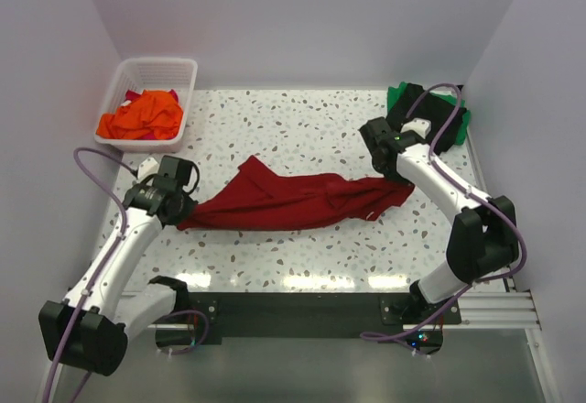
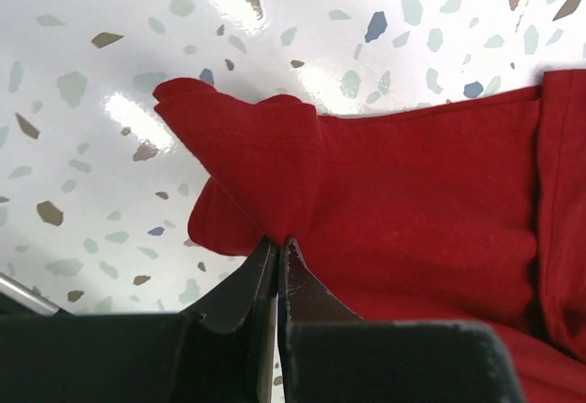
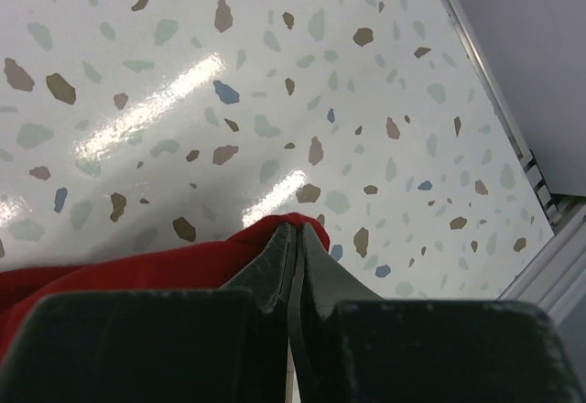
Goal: Fold and stack the t-shirts
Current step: Flatten the tshirt out
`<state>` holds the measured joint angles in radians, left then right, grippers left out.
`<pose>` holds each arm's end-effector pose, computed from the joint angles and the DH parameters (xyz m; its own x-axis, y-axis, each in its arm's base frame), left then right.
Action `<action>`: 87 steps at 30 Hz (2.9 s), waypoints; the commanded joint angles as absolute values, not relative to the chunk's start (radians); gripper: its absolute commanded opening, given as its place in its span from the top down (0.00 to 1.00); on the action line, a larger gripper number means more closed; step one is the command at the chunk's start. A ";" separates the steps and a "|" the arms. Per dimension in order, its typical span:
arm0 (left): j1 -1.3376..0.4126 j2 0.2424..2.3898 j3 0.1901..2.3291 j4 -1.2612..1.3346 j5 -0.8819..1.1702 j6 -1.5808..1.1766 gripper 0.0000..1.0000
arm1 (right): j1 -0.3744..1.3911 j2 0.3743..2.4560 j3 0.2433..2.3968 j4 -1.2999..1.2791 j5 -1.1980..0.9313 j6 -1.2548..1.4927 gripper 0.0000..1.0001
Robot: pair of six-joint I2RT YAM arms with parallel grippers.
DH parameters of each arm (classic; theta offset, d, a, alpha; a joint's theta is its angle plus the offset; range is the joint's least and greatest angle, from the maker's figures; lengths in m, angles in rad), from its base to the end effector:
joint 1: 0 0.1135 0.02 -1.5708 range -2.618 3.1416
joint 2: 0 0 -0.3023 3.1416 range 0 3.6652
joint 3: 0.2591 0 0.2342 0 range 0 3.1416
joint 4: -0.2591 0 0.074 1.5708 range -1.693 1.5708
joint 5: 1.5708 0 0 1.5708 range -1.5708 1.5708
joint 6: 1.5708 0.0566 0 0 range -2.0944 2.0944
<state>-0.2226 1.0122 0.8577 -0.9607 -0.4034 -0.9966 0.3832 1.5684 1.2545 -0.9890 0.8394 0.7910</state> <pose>0.1494 -0.0110 0.2811 -0.5048 -0.6775 -0.5350 -0.7166 0.6744 -0.1780 0.2780 0.0666 0.2952 -0.6765 0.2393 -0.6964 0.5889 0.7437 -0.3164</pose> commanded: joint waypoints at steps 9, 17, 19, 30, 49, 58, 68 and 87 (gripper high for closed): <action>-0.215 0.796 0.890 -1.078 -0.486 -0.999 0.99 | 0.356 1.502 1.344 -1.049 0.931 0.871 1.00; -0.215 0.779 0.888 -1.135 -0.486 -1.011 0.32 | 0.356 1.519 1.304 -1.078 0.885 0.910 1.00; -0.213 0.785 0.890 -1.114 -0.479 -0.999 0.31 | 0.357 1.510 1.292 -1.088 0.877 0.917 1.00; -0.213 1.138 0.934 -0.698 -0.163 -0.764 0.27 | 0.357 1.468 1.203 -1.068 0.792 0.923 0.54; -0.213 1.677 1.112 -0.403 0.083 -0.753 0.53 | 0.357 1.342 1.150 -0.959 0.749 0.838 0.27; -0.213 1.739 1.098 -0.293 0.120 -0.756 0.50 | 0.356 1.333 1.149 -0.943 0.730 0.807 0.28; -0.218 1.779 1.127 -0.364 0.034 -0.758 0.49 | 0.356 1.364 1.175 -0.942 0.726 0.795 0.28; -0.225 1.878 1.206 -0.341 0.015 -0.772 0.68 | 0.356 1.373 1.172 -0.950 0.715 0.793 0.30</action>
